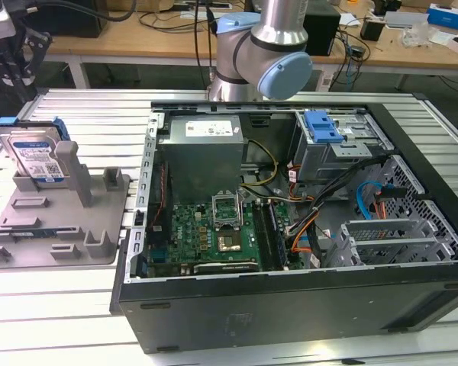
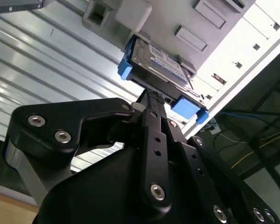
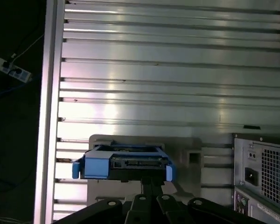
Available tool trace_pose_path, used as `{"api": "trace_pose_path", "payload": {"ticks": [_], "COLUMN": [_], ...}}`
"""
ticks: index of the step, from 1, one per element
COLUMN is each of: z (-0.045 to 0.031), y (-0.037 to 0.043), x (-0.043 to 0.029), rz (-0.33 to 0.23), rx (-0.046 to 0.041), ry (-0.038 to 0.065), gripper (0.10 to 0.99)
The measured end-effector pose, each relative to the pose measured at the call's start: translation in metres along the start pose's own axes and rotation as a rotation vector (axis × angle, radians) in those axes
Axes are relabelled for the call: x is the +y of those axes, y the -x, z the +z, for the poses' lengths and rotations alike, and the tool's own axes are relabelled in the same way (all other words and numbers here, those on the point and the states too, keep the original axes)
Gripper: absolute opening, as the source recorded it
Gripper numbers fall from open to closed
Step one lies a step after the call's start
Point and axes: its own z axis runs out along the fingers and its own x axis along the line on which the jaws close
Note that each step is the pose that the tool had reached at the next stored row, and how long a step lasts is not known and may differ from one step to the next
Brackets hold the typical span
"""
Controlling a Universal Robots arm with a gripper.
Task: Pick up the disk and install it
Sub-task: 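Pick up the disk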
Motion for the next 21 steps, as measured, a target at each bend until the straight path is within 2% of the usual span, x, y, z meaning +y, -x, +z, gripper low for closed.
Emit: {"api": "trace_pose_path", "payload": {"ticks": [2, 4, 21], "z": [0.0003, 0.0006, 0.0010], "y": [0.0000, 0.0000, 0.0000], "x": [0.0000, 0.0000, 0.0000], "rz": [-0.049, -0.124, -0.541], "rx": [0.0020, 0.0054, 0.0246], "ry": [0.001, 0.002, 0.008], "gripper": [0.106, 0.106, 0.106]}}
